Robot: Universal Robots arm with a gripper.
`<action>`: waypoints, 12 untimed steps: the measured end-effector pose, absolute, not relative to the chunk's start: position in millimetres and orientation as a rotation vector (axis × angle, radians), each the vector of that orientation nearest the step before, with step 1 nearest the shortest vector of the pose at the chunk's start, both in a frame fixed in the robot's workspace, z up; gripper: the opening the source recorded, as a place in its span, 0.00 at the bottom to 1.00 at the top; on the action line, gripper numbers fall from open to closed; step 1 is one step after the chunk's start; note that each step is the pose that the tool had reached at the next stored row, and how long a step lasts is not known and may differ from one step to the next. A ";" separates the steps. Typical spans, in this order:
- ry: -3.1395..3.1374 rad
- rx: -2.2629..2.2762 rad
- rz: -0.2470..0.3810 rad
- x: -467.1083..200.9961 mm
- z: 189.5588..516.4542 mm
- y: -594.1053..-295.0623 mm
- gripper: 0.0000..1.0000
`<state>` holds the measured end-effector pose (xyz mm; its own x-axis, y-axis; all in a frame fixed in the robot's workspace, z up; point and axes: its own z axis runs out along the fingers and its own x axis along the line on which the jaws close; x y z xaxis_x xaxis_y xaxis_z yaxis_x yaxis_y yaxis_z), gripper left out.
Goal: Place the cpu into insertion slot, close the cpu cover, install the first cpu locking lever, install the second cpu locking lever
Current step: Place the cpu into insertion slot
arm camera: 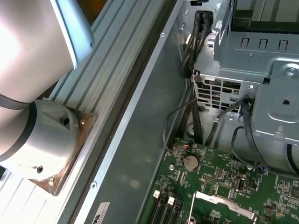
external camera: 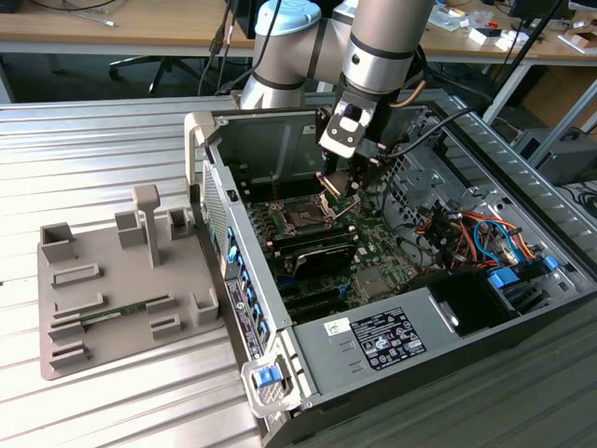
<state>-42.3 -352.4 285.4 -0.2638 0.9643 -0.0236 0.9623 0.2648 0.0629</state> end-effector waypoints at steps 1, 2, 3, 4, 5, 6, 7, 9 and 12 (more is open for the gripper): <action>2.450 1.873 0.055 -42.3 285.3 -352.4 0.54; 2.448 1.876 0.055 -42.3 285.2 -352.4 0.54; 2.443 1.882 0.055 -42.3 285.2 -352.4 0.54; 2.438 1.888 0.054 -42.3 285.0 -352.4 0.54; 2.435 1.892 0.054 -42.3 285.0 -352.4 0.54; 2.433 1.894 0.054 -42.3 285.0 -352.4 0.54; 2.431 1.898 0.054 -42.3 284.9 -352.4 0.54; 2.426 1.904 0.054 -42.3 284.8 -352.4 0.54; 2.420 1.911 0.053 -42.3 284.8 -352.4 0.54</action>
